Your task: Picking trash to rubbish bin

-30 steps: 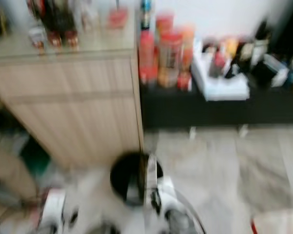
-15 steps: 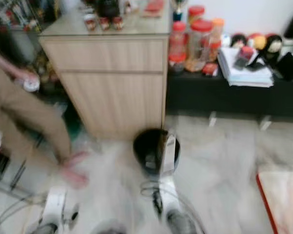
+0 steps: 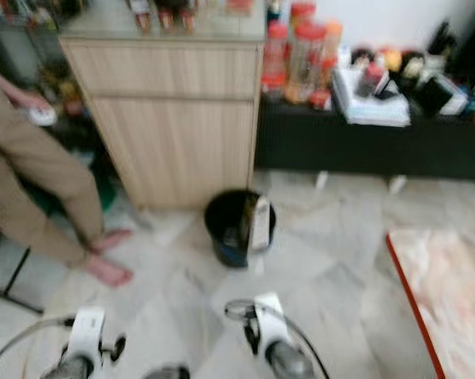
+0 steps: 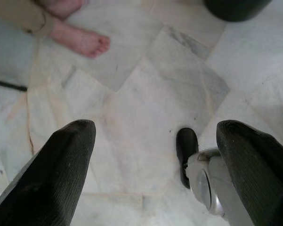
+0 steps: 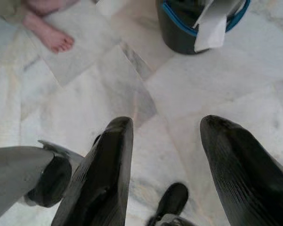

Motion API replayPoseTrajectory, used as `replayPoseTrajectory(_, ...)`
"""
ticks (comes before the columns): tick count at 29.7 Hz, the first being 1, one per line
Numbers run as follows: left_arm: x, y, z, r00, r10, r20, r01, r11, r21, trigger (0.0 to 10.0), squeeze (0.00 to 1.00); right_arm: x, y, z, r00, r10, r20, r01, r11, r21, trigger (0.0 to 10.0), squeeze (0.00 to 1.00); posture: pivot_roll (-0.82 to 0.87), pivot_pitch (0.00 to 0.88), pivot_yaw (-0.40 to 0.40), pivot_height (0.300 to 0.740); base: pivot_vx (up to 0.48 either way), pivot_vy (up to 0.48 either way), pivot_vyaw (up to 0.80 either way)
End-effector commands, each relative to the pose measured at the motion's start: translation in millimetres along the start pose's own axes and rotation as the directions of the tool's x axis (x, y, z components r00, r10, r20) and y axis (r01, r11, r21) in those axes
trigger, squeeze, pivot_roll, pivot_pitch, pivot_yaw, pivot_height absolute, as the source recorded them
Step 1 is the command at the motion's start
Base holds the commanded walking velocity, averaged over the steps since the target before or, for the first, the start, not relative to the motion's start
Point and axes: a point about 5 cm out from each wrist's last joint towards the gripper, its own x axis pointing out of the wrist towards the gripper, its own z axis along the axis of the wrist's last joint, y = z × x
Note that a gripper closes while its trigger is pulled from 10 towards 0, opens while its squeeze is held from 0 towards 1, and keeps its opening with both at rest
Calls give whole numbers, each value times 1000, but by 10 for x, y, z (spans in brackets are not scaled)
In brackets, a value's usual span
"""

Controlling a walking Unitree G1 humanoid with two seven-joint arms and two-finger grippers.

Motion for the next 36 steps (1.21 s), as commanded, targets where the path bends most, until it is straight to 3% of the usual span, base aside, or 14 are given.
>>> replayPoseTrajectory(1, -17, 17, -56, 1000, 11, -22, -11, 1000, 1, 10000, 0, -18, -49, -36, 1000, -21, -4, 21, 1000, 20, 10000, 0, 145, 127, 10, 740, 0, 0, 0)
replayPoseTrajectory(12, -32, 39, -91, 999, 21, -31, -21, 1000, 2, 10000, 0, -39, -54, -114, 999, -32, -28, 33, 999, 36, 10000, 0, 147, 132, 12, 740, 0, 0, 0)
replayPoseTrajectory(16, -65, 69, -172, 998, 35, -54, -35, 999, 4, 10000, 0, -80, -112, -236, 994, -87, -72, 92, 993, 69, 10000, 0, 145, 127, 23, 740, 0, 0, -742)
replayPoseTrajectory(36, -71, 101, -183, 997, 49, -60, -47, 999, 21, 10000, 0, -112, -152, -318, 987, -121, -102, 129, 988, 81, 10000, 0, 139, 106, 32, 740, 0, 0, -783)
